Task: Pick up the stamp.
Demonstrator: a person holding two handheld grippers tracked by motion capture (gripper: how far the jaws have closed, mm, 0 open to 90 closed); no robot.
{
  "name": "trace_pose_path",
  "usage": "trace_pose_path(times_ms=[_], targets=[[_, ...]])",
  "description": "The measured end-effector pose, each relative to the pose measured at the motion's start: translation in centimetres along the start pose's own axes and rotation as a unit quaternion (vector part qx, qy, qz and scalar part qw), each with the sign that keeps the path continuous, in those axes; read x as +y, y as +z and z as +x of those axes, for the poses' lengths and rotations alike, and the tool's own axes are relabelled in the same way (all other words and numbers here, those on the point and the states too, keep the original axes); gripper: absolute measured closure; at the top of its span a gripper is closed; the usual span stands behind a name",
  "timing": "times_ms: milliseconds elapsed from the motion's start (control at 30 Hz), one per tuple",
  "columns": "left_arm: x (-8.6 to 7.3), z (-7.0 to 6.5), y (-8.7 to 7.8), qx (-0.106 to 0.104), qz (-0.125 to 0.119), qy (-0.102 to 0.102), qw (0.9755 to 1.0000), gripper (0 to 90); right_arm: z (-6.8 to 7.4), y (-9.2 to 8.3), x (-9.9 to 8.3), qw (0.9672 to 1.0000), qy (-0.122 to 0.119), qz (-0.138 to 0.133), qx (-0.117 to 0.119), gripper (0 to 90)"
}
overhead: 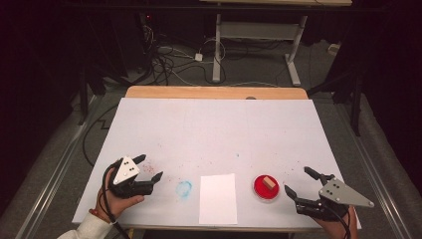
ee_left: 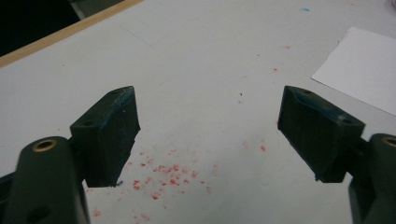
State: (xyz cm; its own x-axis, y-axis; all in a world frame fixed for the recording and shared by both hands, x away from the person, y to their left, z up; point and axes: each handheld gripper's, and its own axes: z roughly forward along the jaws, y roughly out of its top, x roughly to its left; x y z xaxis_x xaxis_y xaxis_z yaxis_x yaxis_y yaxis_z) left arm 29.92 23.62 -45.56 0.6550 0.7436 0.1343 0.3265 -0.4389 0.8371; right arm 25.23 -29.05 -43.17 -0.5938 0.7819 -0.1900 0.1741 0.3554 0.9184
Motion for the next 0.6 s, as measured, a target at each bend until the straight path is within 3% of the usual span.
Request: trace_pose_path(times_ms=[333, 500, 600], targets=[[-0.2, -0.1, -0.1, 0.006, -0.002, 0.011, 0.9999, 19.4, -0.3, -0.2, 0.2, 1.0000, -0.001, -0.003, -0.001, 18.6], [-0.5, 0.0, -0.5, 0.010, 0.000, 0.010, 0.9999, 19.2, -0.5, 0.0, 0.5, 0.9996, -0.006, 0.011, 0.025, 21.1], [-0.5, -0.1, -0.7, 0.013, 0.001, 0.014, 0.9998, 19.2, -0.6, 0.3, 1.0, 0.9984, 0.001, 0.034, 0.046, 21.6]])
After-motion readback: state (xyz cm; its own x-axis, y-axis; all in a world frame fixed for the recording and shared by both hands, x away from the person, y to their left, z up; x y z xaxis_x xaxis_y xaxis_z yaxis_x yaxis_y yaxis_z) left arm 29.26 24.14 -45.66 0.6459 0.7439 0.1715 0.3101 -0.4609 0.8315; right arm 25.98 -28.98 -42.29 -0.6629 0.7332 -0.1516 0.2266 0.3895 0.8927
